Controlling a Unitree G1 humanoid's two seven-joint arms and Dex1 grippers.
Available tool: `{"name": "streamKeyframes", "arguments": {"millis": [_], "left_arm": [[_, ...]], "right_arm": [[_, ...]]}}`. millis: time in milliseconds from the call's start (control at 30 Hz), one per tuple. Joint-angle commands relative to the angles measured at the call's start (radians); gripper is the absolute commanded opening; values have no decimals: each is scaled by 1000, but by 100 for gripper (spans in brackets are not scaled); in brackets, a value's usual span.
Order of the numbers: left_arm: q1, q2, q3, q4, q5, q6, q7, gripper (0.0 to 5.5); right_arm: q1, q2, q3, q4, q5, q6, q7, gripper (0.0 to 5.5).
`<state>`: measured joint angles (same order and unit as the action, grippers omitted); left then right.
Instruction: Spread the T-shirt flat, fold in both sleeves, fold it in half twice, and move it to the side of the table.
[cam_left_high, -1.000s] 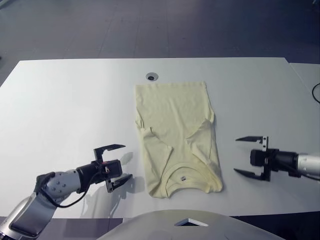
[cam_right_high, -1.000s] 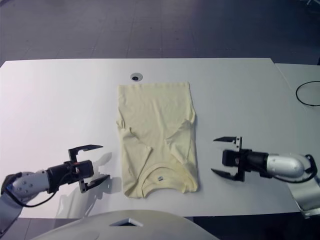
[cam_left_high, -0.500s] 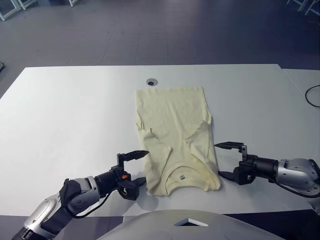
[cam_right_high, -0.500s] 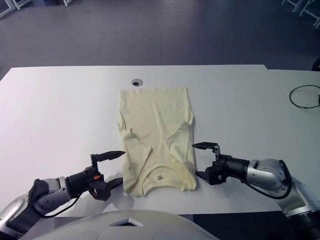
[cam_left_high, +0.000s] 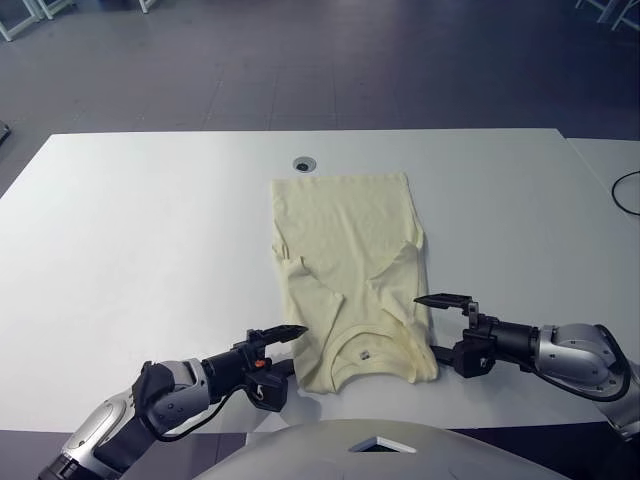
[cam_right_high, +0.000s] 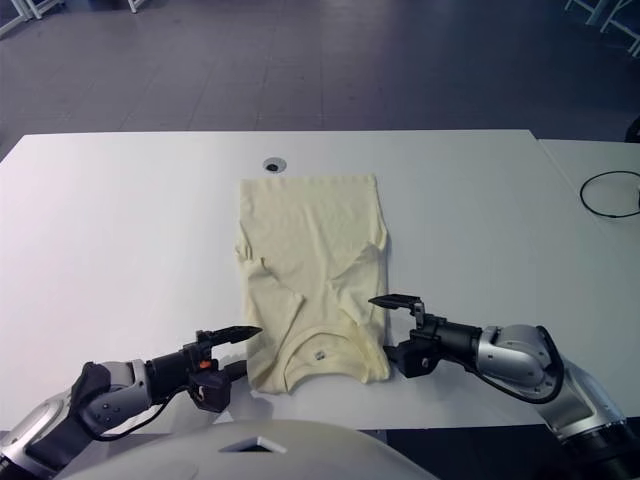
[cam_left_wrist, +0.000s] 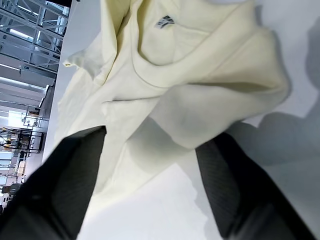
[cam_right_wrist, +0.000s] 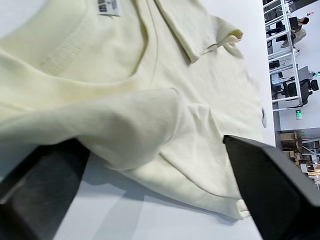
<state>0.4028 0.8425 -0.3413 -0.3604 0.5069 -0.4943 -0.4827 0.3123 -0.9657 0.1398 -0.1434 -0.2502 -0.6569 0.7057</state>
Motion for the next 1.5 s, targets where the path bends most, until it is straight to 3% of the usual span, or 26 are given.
{"name": "streamKeyframes", "arguments": {"millis": [33,500,800,1167,1500], "left_arm": [[28,31,-14,41,28,20,-57,220],[27,45,11,42,-3,1,-92,3],[4,56,51,37,-109,36,-141,0],[-19,102,108,-100,-472,318,-396,0],[-26,173,181,-244,-750,603,-561,0]], "right_arm": [[73,-41,28,4,-60,2,33,386],[60,-45,31,12,-72,-1,20,160],[-25,-69,31,-80,56,89,121,3],[-106,-91,26,-290,312,410,331,1],[4,-194,-8,-456,515,640,503,1]]}}
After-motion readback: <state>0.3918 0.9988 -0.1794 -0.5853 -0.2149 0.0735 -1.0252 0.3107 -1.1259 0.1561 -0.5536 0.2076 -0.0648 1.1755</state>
